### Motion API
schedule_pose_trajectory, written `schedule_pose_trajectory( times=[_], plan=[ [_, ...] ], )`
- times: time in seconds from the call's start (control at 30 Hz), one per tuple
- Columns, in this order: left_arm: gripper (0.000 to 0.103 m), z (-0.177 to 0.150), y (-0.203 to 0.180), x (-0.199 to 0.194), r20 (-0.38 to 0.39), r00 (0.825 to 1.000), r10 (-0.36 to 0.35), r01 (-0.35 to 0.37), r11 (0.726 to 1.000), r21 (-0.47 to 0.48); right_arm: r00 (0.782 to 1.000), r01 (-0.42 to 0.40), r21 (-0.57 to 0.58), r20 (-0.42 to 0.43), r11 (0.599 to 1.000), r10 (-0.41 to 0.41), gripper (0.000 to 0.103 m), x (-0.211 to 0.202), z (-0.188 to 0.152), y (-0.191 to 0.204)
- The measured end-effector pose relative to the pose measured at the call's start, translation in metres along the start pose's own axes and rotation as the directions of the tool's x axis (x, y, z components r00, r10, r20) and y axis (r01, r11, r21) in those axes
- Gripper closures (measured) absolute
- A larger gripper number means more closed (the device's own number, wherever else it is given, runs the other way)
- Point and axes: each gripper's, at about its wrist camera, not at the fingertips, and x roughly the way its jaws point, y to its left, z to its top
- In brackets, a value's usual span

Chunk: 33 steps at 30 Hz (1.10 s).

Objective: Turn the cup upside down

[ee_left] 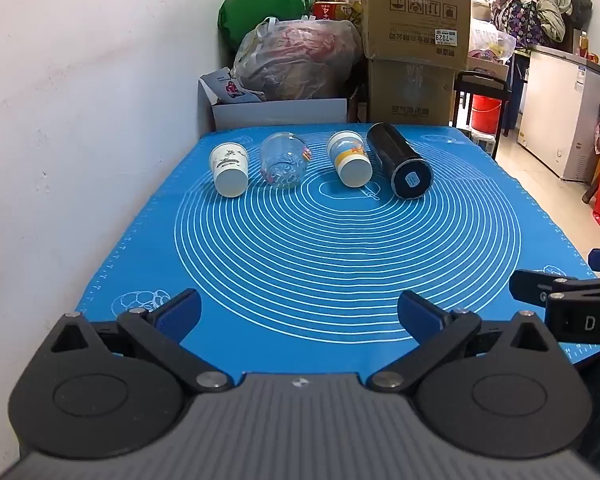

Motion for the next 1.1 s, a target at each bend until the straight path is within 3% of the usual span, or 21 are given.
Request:
schedule_pose_trajectory(
  times=[1.1],
  plan=[
    [0.0,0.0029,0.0026,-0.0058,-0.003,1.0,0.006,-0.006,1.0,-0.002,1.0,0.004,0.011,-0.009,1.0,-0.004,0.0,0.0,0.0005,-0.0011]
  ],
)
